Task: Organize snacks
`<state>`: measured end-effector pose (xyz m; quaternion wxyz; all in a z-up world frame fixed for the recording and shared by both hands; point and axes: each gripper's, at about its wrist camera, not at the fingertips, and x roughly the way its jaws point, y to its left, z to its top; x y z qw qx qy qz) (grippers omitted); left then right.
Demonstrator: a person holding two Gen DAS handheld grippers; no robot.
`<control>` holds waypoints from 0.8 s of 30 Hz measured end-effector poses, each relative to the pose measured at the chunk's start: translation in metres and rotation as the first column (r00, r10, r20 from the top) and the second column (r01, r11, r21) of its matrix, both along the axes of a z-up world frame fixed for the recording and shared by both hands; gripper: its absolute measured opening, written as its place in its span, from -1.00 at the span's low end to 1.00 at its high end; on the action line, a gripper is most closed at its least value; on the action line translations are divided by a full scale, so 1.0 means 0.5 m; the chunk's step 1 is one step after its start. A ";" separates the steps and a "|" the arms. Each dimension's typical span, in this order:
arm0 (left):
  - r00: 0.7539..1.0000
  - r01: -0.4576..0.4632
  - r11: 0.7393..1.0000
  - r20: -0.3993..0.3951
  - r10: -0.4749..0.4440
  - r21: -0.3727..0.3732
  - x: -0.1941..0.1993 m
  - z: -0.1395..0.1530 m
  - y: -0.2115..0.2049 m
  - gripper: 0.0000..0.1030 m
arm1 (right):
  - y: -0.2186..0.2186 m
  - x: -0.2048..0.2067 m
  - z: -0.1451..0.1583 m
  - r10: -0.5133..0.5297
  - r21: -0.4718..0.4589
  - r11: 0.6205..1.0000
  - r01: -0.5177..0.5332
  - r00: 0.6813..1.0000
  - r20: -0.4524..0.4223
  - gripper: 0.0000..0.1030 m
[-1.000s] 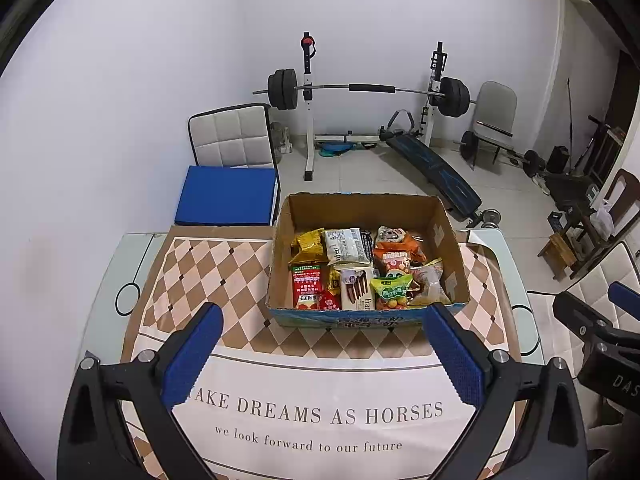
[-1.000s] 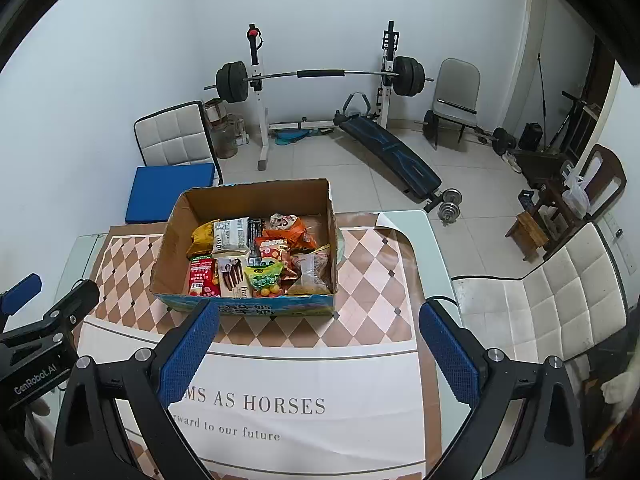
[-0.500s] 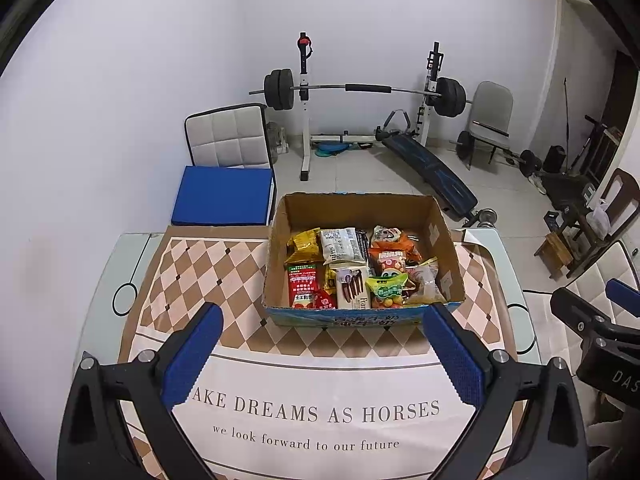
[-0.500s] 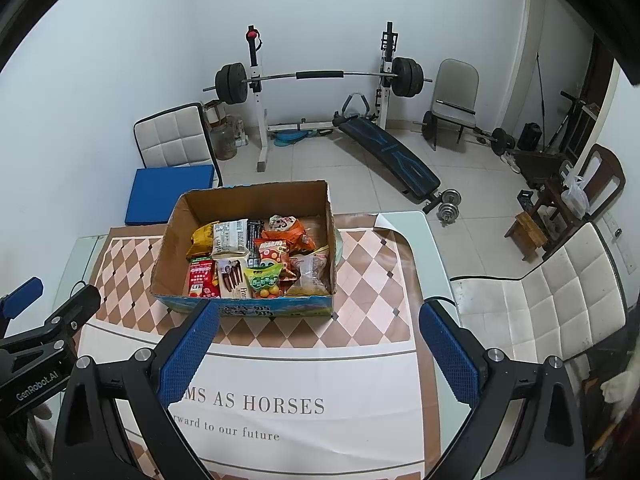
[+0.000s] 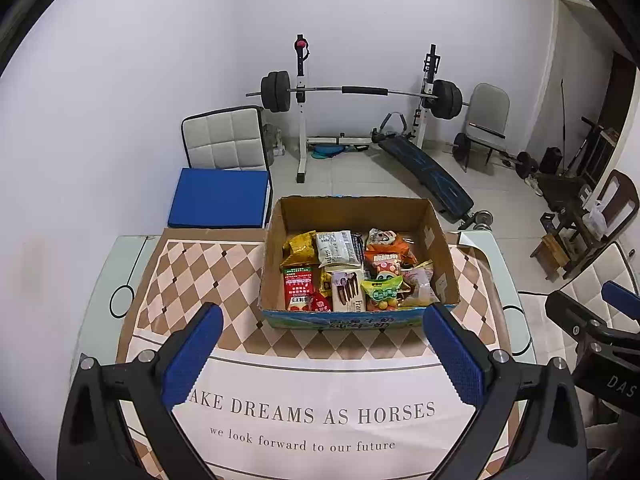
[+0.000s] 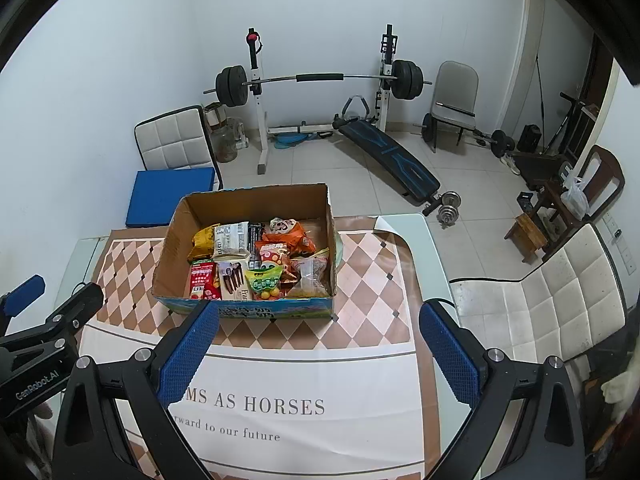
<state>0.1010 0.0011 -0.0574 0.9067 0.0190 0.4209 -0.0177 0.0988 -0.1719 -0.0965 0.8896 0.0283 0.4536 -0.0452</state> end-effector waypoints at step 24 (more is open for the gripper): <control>1.000 0.006 1.000 0.010 -0.006 0.000 -0.002 0.009 -0.006 0.99 | 0.006 0.000 0.020 0.010 0.008 1.000 -0.010 1.000 -0.005 0.98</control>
